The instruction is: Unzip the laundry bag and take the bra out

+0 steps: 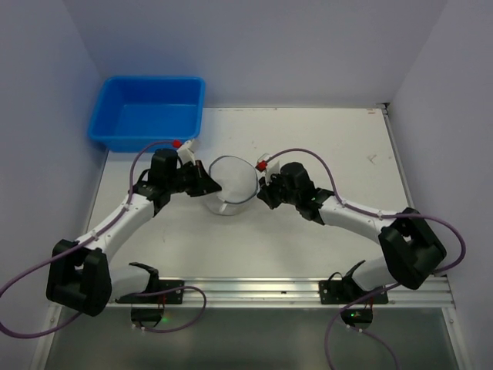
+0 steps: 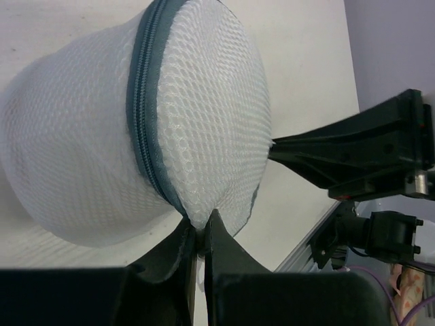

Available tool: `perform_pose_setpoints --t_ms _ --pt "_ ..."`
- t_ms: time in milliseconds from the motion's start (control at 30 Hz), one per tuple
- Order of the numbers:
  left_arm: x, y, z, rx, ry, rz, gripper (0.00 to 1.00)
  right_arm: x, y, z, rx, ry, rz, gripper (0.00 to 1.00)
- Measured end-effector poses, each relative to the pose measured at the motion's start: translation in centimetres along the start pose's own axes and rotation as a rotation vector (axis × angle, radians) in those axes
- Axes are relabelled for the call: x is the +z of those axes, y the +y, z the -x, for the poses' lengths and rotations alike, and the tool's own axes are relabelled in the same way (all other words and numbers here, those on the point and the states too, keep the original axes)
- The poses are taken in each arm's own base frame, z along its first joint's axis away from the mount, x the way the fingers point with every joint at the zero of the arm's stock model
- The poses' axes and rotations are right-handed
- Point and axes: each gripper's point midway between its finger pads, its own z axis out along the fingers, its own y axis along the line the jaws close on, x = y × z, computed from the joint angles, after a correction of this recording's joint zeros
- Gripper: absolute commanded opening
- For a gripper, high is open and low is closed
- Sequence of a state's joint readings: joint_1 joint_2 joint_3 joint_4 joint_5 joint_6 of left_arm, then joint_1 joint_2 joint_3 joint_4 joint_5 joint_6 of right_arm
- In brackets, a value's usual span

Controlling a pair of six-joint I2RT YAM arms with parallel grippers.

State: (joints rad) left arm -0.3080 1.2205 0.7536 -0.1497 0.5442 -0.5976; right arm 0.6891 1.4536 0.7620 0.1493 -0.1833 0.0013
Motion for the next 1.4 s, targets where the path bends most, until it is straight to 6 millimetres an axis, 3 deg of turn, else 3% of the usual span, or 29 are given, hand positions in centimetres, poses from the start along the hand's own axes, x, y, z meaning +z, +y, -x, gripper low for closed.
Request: perform_pose_setpoints --t_ms 33,100,200,267,367,500,567,700,900,967,1000,1100,1133,1200,1400 --pt "0.0 0.4 0.1 0.002 -0.004 0.012 0.00 -0.4 0.1 0.2 0.013 0.000 0.000 0.00" --pt "0.4 1.0 0.4 -0.002 0.000 0.029 0.09 -1.1 0.7 0.6 0.038 -0.009 0.012 0.00" --pt "1.5 1.8 1.1 -0.006 0.015 0.052 0.35 -2.1 1.7 1.1 0.080 -0.015 0.039 0.00" --pt "2.4 2.4 1.8 -0.005 0.017 0.073 0.67 -2.3 2.8 1.2 0.119 -0.006 0.065 0.00" --pt "2.9 2.7 3.2 -0.041 -0.021 0.102 0.97 -2.0 5.1 1.2 0.188 0.033 0.109 0.00" --pt "2.2 2.4 4.3 -0.099 -0.098 0.122 1.00 -0.6 8.5 2.0 0.292 0.065 0.168 0.00" --pt "1.2 2.3 4.2 -0.123 -0.147 0.132 1.00 0.1 10.0 2.2 0.341 0.074 0.190 0.00" --pt "-1.0 2.5 1.9 -0.190 -0.212 0.134 0.98 1.4 11.9 2.3 0.386 0.098 0.211 0.00" --pt "0.3 1.4 -1.6 -0.233 -0.163 0.096 0.84 2.0 12.9 2.1 0.416 0.112 0.224 0.00" --pt "1.1 0.7 -2.3 -0.235 -0.138 0.079 0.71 2.1 12.9 2.2 0.423 0.106 0.225 0.00" --pt "1.4 0.5 -2.5 -0.235 -0.129 0.074 0.55 2.1 12.8 2.3 0.426 0.104 0.221 0.00" --pt "2.2 0.3 -3.0 -0.255 -0.114 0.074 0.26 2.0 12.7 2.3 0.429 0.101 0.212 0.00" --pt "2.2 0.3 -3.0 -0.259 -0.117 0.071 0.11 2.0 12.6 2.3 0.429 0.099 0.207 0.00" --pt "2.2 0.1 -2.7 -0.256 -0.128 0.066 0.00 1.7 12.4 2.3 0.423 0.095 0.194 0.00" --pt "2.0 0.1 -2.2 -0.236 -0.152 0.078 0.00 -0.9 9.7 1.7 0.386 0.065 0.101 0.00"
